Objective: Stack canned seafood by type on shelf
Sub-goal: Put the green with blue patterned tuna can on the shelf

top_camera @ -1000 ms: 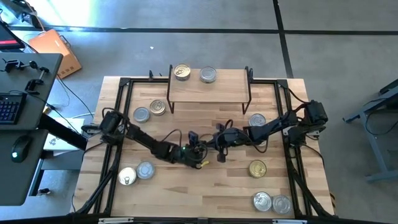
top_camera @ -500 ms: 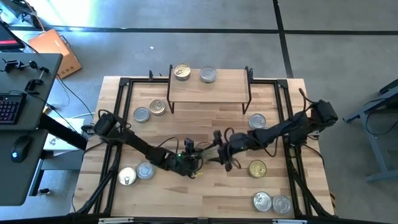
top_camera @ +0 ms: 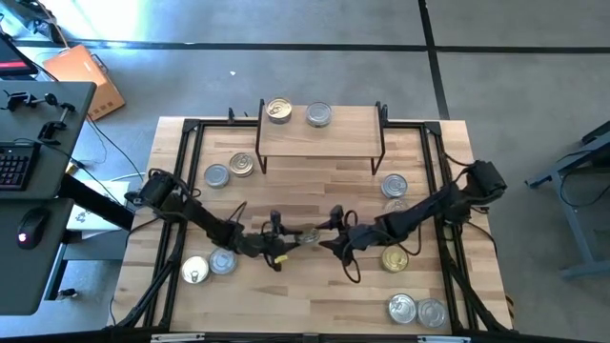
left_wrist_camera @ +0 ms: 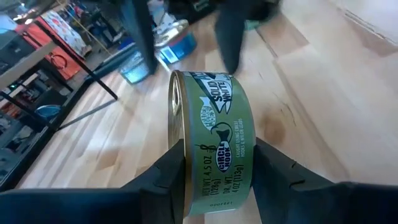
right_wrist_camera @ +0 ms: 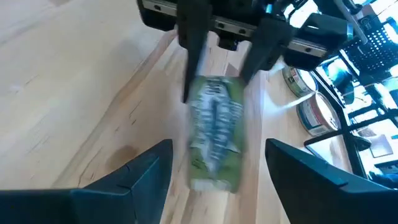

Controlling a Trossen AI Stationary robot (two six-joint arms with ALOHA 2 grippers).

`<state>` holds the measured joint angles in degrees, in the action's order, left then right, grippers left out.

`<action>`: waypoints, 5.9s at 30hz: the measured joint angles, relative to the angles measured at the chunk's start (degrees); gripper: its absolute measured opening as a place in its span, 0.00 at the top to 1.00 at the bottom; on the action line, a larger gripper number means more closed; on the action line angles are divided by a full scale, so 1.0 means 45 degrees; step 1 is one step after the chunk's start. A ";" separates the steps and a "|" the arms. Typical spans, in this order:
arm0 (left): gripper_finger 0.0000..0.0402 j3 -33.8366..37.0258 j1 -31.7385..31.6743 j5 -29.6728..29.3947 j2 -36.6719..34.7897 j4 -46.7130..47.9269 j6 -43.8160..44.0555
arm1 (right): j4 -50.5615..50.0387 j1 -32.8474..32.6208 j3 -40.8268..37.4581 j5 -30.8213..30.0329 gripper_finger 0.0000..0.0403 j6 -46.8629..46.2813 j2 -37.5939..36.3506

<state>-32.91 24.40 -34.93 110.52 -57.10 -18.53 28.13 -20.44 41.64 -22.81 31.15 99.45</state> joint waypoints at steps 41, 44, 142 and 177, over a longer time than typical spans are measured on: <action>0.54 -0.0004 -0.0087 0.0302 -0.0044 0.1421 0.1779 | -1.2800 0.1716 0.4388 -0.7461 0.69 -0.3913 -0.3961; 0.54 -0.0004 -0.0091 0.0295 -0.0044 0.1418 0.1784 | -1.3353 0.2820 0.4674 -0.7453 0.69 -0.3495 -0.3774; 0.54 -0.0013 -0.0292 0.0300 -0.0044 0.1670 0.2542 | -1.5059 1.3277 0.7033 0.1773 0.81 -0.7196 -0.2701; 0.54 -0.0018 -0.0334 0.0291 -0.0039 0.1292 0.3450 | -1.2166 0.9697 0.5553 0.2511 0.89 -0.5486 -0.5846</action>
<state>-32.99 22.90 -33.63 110.34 -51.29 -3.01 -26.61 23.20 66.62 -11.51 6.46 73.14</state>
